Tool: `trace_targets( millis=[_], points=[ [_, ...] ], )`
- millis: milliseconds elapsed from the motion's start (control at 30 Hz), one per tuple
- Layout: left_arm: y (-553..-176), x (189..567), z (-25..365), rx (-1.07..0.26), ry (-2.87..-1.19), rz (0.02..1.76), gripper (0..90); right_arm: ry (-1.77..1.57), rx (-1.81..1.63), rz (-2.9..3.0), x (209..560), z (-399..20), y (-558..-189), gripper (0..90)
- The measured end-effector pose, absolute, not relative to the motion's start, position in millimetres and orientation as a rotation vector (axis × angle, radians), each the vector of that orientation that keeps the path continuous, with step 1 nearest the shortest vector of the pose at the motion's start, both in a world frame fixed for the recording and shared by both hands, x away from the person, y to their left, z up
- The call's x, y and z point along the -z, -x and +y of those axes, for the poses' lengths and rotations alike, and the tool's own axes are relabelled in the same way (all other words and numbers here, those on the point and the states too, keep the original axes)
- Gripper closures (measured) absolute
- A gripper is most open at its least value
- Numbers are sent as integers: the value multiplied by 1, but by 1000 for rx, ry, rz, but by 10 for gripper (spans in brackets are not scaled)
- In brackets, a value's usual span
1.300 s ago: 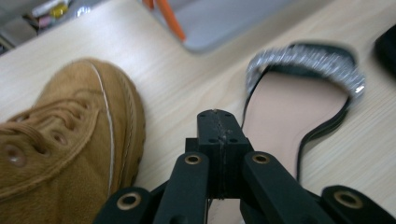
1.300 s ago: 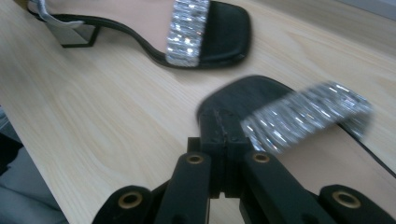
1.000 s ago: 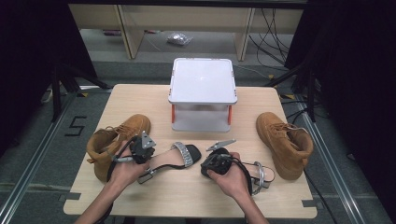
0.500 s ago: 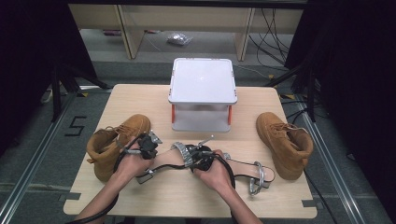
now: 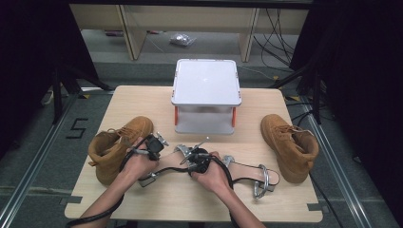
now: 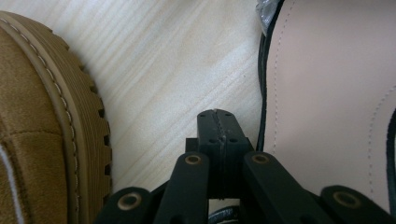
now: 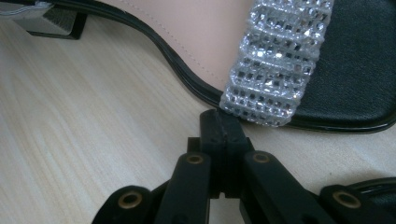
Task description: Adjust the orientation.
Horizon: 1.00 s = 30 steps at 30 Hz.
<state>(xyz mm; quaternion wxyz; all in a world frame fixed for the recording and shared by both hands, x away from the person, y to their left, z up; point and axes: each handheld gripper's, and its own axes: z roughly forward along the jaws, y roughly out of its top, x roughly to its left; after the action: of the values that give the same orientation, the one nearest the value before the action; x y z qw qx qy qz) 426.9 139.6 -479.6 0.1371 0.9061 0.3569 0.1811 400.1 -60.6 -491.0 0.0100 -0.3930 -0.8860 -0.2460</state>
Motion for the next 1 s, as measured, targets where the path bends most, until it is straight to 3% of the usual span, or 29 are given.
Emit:
trace_targets(
  millis=[400,833,867,1000],
  points=[
    [-414,483,136,-143,-2600,1031,899,1308,779,-2776,491,-64,-411,900],
    [-396,485,120,-57,-2581,943,898,1377,803,-2756,486,-64,-417,900],
    [-392,488,115,-39,-2508,997,898,1373,804,-2758,485,-64,-417,900],
    [-391,489,112,-44,-2476,1002,897,1385,807,-2747,484,-66,-419,900]
  ],
)
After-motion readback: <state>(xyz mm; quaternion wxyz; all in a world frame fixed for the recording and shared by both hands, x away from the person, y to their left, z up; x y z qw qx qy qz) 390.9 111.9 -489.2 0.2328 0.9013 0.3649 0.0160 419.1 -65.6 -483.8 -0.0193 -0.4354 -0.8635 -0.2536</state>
